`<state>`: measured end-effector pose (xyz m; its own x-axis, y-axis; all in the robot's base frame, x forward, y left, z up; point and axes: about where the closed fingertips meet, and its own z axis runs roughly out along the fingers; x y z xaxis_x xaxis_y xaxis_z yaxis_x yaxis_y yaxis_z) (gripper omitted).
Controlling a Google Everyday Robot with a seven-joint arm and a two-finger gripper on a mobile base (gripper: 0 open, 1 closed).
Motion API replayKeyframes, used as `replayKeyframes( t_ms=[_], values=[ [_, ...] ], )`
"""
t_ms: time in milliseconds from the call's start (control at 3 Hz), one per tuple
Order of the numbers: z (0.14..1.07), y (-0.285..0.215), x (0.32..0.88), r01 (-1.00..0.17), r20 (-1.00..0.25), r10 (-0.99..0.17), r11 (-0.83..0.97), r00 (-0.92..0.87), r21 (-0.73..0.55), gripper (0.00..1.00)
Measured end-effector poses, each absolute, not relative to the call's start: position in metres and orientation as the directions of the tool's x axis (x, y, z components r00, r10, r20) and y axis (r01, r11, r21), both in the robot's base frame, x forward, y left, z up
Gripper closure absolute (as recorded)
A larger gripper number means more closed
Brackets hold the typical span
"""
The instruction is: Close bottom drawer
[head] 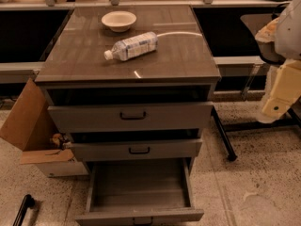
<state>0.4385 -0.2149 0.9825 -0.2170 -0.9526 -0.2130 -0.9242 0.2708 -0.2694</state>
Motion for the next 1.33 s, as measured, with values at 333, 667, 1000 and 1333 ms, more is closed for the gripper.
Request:
replayKeyframes(
  t_ms=[333,667,1000,1333],
  values=[
    [0.983,-0.214,0.438,-0.924,-0.217,-0.952,0.271,-0.216,-0.271,0.0],
    [0.952,-0.205,0.436,-0.934,-0.263,-0.94,0.281,-0.22,-0.223,0.0],
    [0.909,-0.191,0.429,-0.947,-0.308,-0.922,0.29,-0.236,-0.141,0.0],
    [0.872,-0.177,0.417,-0.949,-0.348,-0.899,0.308,-0.267,-0.067,0.0]
  ],
)
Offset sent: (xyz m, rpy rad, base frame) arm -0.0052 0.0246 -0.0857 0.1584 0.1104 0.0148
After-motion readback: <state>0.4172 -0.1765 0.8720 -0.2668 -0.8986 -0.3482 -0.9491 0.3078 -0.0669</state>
